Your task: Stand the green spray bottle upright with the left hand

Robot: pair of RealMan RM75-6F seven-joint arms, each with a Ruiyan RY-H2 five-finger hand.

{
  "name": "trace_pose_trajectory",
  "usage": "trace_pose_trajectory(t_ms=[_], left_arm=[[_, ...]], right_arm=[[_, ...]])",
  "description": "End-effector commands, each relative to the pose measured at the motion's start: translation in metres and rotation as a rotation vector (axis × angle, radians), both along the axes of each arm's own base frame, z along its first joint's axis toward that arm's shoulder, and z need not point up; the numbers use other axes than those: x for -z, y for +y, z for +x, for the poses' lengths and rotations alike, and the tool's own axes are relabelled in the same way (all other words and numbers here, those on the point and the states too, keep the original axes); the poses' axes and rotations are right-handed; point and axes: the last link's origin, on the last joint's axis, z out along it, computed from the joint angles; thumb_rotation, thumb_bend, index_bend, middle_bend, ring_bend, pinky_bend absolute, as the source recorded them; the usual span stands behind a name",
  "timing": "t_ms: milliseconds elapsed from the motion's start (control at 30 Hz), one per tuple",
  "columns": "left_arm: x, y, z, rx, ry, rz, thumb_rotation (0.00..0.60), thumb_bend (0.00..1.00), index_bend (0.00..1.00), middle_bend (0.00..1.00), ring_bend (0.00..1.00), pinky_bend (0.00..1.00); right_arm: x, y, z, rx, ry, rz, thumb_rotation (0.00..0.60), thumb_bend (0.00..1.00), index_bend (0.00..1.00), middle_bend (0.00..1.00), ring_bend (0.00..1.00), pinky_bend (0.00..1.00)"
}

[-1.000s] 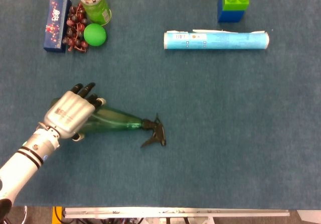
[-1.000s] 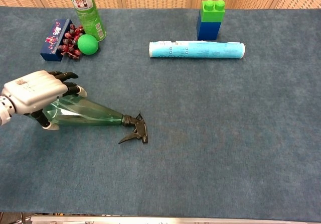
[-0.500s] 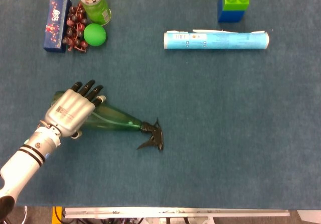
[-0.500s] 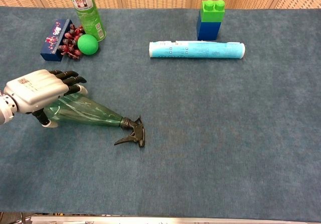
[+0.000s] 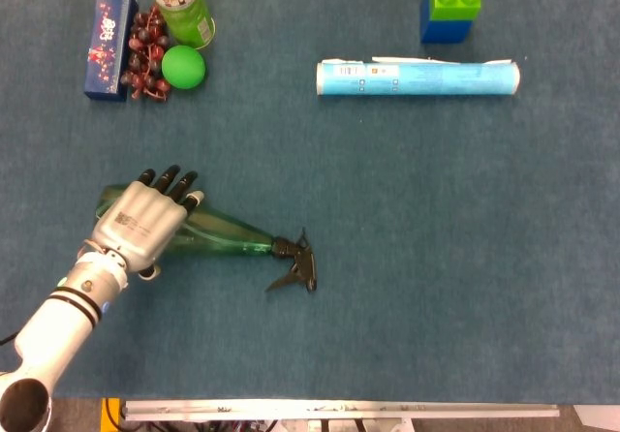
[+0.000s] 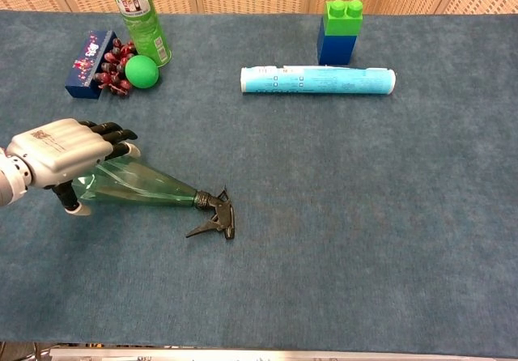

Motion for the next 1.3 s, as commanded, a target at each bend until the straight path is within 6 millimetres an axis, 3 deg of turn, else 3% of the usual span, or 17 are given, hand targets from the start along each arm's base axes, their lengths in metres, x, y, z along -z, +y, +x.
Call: trace_pose_trajectory(t_ms=[33,500,1133,1300], left_arm=[[0.008,0.001,0.013,0.011,0.016,0.005,0.600,0.07,0.14,0.06,0.02,0.15],[0.021,0.000,0.035,0.072,0.080,0.062,0.600,0.07,0.27,0.14,0.05,0.18],[0.034,-0.005,0.048,0.083,0.136,0.065,0.600,0.07,0.30,0.15,0.07,0.23],[0.036,-0.004,0.051,0.111,0.110,0.084,0.600,0.07,0.40,0.27,0.09,0.23]], right_arm=[[0.000,0.000,0.000,0.001,-0.001,-0.001,0.600,0.10,0.48,0.34,0.26,0.36],[-0.002,0.002,-0.001,-0.004,-0.005,-0.006,0.600,0.10,0.48,0.34,0.25,0.36],[-0.002,0.002,-0.001,-0.007,-0.006,-0.005,0.600,0.10,0.48,0.34,0.25,0.36],[-0.003,0.003,0.000,-0.008,-0.007,-0.008,0.600,0.10,0.48,0.34,0.25,0.36]])
